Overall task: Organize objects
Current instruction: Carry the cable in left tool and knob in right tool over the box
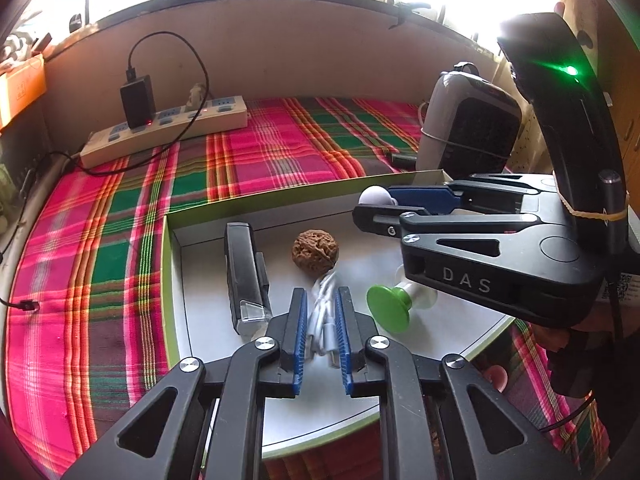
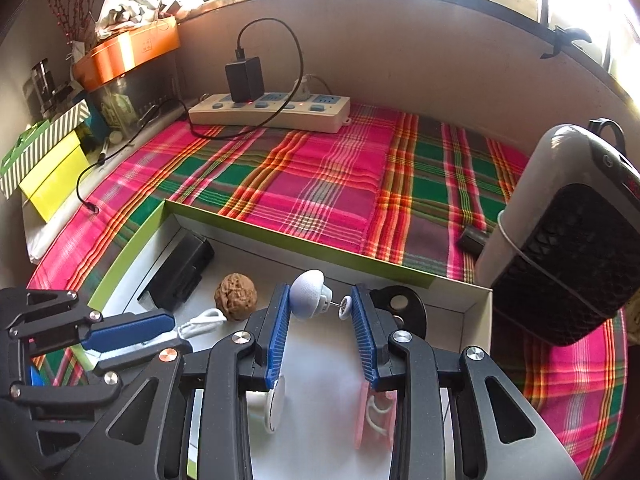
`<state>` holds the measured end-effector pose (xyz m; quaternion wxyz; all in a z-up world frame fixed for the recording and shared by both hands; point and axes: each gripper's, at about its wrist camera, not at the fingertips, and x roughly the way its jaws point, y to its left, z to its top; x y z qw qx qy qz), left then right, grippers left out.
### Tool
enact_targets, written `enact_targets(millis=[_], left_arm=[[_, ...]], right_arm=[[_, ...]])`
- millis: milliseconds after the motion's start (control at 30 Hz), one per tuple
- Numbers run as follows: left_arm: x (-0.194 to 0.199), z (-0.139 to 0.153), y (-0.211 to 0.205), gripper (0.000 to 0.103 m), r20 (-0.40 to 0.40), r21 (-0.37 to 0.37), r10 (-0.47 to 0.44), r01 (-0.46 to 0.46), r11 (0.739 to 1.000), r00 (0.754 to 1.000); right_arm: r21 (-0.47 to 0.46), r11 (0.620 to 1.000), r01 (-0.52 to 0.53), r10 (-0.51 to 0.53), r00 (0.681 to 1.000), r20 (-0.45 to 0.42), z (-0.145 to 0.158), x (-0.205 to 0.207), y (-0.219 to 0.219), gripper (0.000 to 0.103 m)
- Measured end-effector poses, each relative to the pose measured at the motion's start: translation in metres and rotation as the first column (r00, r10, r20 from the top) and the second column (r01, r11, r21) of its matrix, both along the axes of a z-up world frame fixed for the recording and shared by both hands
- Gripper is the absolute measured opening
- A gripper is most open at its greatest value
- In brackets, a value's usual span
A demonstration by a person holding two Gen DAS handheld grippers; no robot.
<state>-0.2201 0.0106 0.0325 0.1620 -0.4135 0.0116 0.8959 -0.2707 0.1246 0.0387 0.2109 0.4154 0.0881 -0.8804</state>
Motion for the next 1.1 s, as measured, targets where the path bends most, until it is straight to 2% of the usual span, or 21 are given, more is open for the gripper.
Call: enact_targets(millis=[633, 1100], left_arm=[[-0.008, -0.007, 0.003, 0.012, 0.036, 0.005, -0.008, 0.008, 1.0, 0.999], [-0.006, -0.009, 0.003, 0.012, 0.034, 0.009, -0.013, 0.013, 1.0, 0.999]], right_arm=[[0.04, 0.999, -0.023, 0.022, 0.999, 0.042, -0.014, -0.014, -0.009, 0.033], [0.071, 0.997, -0.025, 0.021, 0.998, 0.063, -0.019, -0.017, -0.012, 0.033]])
